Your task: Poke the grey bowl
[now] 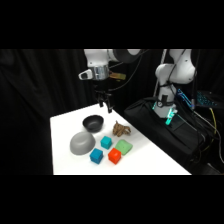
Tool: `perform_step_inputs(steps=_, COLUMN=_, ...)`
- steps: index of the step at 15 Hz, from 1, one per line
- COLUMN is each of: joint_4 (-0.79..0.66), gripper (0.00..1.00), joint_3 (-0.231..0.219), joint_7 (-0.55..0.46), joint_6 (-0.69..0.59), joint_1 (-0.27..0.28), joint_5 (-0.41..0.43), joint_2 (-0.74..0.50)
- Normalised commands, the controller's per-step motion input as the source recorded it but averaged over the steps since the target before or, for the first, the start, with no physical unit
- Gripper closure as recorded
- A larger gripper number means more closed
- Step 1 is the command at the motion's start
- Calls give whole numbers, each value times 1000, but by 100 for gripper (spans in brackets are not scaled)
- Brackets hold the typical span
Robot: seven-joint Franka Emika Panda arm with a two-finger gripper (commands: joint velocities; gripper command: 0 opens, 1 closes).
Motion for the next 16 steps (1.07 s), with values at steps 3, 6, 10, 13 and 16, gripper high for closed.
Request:
perform_step_inputs(steps=3, joint_4=67, gripper=0, joint_3=-15, joint_7=7, joint_6=-39, joint_1=13, joint_5=18, joint_2=30)
perform_step_inputs(steps=6, joint_4=231, gripper=0, joint_3=-16, joint_7=35, joint_6=-97, joint_1=10, joint_5=34, joint_2=99)
perform_step_inputs(steps=10, joint_4=448, gripper=0, joint_3=-27, joint_7=47, joint_6=-197, joint_1=-7, joint_5=43, joint_2=211)
perform_step_inputs(steps=13, joint_4=637, gripper=0, joint_3=-44, joint_7=46, joint_6=-283, joint_1=-39, joint_5=50, joint_2=339)
perform_step_inputs(steps=16, joint_4=703, gripper=20, joint_3=-46, joint_7=18, joint_6=-299, joint_1=-66, joint_5=67, joint_2=410)
